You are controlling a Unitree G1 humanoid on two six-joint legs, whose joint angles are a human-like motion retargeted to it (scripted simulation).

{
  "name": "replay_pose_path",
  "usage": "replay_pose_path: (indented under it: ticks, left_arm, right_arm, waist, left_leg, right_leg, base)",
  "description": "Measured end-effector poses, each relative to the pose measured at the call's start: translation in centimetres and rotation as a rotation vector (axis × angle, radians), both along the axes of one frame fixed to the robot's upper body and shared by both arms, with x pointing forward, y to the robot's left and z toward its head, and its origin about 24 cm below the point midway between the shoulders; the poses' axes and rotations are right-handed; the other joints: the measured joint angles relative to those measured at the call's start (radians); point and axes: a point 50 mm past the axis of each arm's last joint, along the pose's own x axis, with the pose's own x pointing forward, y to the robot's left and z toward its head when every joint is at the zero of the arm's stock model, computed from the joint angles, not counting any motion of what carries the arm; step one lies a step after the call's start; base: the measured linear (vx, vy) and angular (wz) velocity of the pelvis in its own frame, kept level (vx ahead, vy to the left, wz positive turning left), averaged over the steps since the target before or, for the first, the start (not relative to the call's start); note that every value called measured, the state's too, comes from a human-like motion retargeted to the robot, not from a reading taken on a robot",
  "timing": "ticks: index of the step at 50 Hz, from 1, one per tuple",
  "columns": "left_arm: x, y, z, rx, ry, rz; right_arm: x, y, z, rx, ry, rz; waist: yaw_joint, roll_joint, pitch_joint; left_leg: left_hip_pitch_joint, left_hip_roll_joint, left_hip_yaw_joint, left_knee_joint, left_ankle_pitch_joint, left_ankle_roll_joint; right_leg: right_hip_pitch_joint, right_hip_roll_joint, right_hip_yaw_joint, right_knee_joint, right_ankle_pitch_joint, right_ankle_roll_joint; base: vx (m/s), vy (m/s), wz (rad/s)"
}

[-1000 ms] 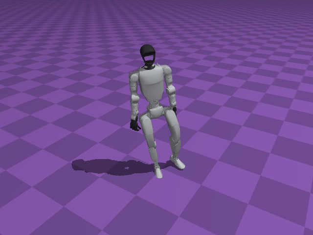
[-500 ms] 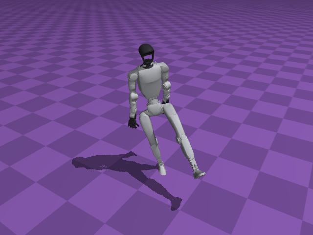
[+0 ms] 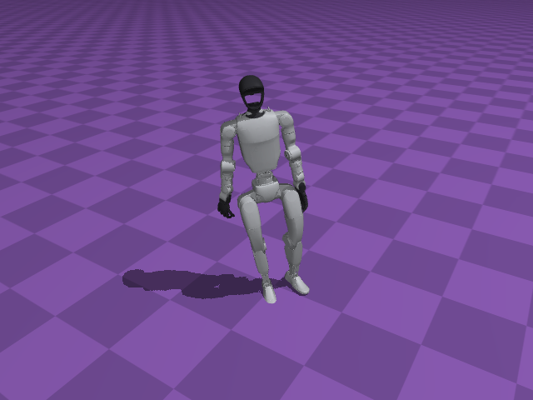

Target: Upper body actions

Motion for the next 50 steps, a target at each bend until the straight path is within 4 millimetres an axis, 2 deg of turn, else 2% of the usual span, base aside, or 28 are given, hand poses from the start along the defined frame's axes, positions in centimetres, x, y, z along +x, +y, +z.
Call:
replay_pose_path:
  ticks: [2,3,5,6,8,12,15,20,23,25,30,35,43,50]
  left_arm:
    - [0.8,-0.6,0.0,-0.013,-0.022,-0.026]
    - [1.2,-0.9,0.0,-0.024,-0.031,-0.034]
    - [2.2,-1.2,0.0,-0.033,-0.060,-0.036]
    - [2.8,-1.2,0.1,-0.032,-0.079,-0.040]
    - [4.0,-1.0,0.2,-0.032,-0.116,-0.068]
    - [5.3,-0.3,0.4,-0.011,-0.157,-0.142]
    - [3.3,-0.6,0.1,-0.020,-0.112,-0.116]
    - [-2.5,-1.7,0.1,-0.112,0.086,-0.015]
    - [-4.9,-2.0,0.4,-0.153,0.176,0.012]
    - [-6.1,-2.0,0.6,-0.167,0.211,0.009]
    - [-8.0,-1.8,0.8,-0.172,0.249,-0.021]
    - [-7.9,-1.5,0.7,-0.163,0.236,-0.006]
    - [-5.5,-1.2,0.3,-0.143,0.156,0.013]
    - [-1.9,-0.7,0.0,-0.107,0.061,-0.034]
  right_arm:
    - [-0.7,-0.5,0.2,-0.027,0.023,-0.026]
    - [-0.9,-0.7,0.3,-0.039,0.033,-0.034]
    - [-0.3,-0.6,0.3,-0.053,0.020,-0.047]
    - [0.2,-0.3,0.2,-0.052,-0.007,-0.056]
    - [1.2,0.3,-0.1,-0.034,-0.065,-0.083]
    - [3.6,2.0,-0.6,0.041,-0.164,-0.101]
    - [5.5,2.7,-0.7,0.085,-0.205,-0.006]
    - [8.6,4.1,-0.6,0.184,-0.305,0.197]
    - [10.1,5.0,-0.5,0.238,-0.343,0.240]
    - [10.4,5.3,-0.4,0.259,-0.341,0.234]
    - [8.5,4.8,-0.7,0.245,-0.266,0.174]
    - [5.8,3.5,-0.8,0.176,-0.173,0.150]
    - [2.6,2.0,-0.6,0.088,-0.089,0.104]
    - [1.7,1.7,-0.6,0.082,-0.086,0.003]
  waist:
    - [-0.033,0.022,-0.037]
    - [-0.074,0.027,-0.061]
    - [-0.131,0.035,-0.098]
    - [-0.140,0.043,-0.103]
    - [-0.150,0.041,-0.087]
    - [-0.066,-0.011,-0.018]
    - [-0.025,-0.028,-0.023]
    - [-0.054,-0.021,-0.051]
    - [-0.089,-0.020,-0.039]
    - [-0.087,-0.024,-0.029]
    - [-0.048,-0.040,-0.041]
    - [-0.029,-0.057,-0.042]
    - [-0.014,-0.068,-0.050]
    - [0.014,-0.044,-0.030]
  left_leg:
    - [0.034,-0.049,-0.002,-0.129,0.013,0.056]
    - [0.026,-0.059,-0.055,-0.164,0.038,0.046]
    - [-0.014,-0.032,-0.006,-0.173,0.045,0.004]
    - [-0.050,-0.042,-0.051,-0.158,0.042,0.027]
    - [-0.086,-0.053,-0.101,-0.124,0.032,0.047]
    - [-0.034,-0.075,-0.042,-0.121,0.007,0.072]
    - [-0.005,-0.085,0.007,-0.133,-0.008,0.079]
    - [0.010,-0.100,0.058,-0.155,-0.025,0.099]
    - [0.018,-0.102,0.069,-0.150,-0.039,0.104]
    - [0.032,-0.107,0.085,-0.152,-0.047,0.109]
    - [0.058,-0.127,0.120,-0.162,-0.066,0.123]
    - [0.076,-0.144,0.130,-0.160,-0.084,0.134]
    - [0.080,-0.164,0.154,-0.151,-0.109,0.152]
    - [0.067,-0.150,0.156,-0.133,-0.121,0.168]
  right_leg:
    - [-0.014,0.002,-0.024,0.000,-0.010,0.010]
    - [-0.027,-0.009,-0.055,-0.003,-0.016,0.015]
    - [-0.066,-0.032,-0.088,-0.004,-0.021,0.030]
    - [-0.083,-0.035,-0.089,-0.002,-0.021,0.038]
    - [-0.091,-0.048,-0.094,-0.003,-0.015,0.048]
    - [-0.071,-0.065,-0.042,-0.005,0.007,0.054]
    - [-0.078,-0.076,-0.009,0.002,0.016,0.065]
    - [-0.103,-0.079,0.032,0.009,0.024,0.082]
    - [-0.103,-0.086,0.037,0.011,0.028,0.094]
    - [-0.101,-0.088,0.049,0.013,0.032,0.101]
    - [-0.095,-0.098,0.064,0.010,0.046,0.123]
    - [-0.082,-0.116,0.060,0.005,0.060,0.151]
    - [-0.095,-0.140,0.061,0.033,0.052,0.182]
    - [-0.167,-0.120,0.079,0.198,0.063,0.162]
  base:
    - [0.07,0.19,0.71]
    - [-0.04,0.17,1.25]
    - [-0.21,0.14,1.00]
    - [-0.27,0.15,0.39]
    - [-0.18,0.16,0.03]
    - [-0.14,0.07,-0.71]
    - [-0.01,0.03,-0.83]
    - [0.02,0.06,-0.50]
    - [-0.10,0.06,-0.23]
    - [-0.07,0.06,-0.40]
    - [0.00,0.05,-0.36]
    - [-0.04,0.02,-0.09]
    - [-0.09,0.06,-0.18]
    - [-0.14,0.08,-0.20]
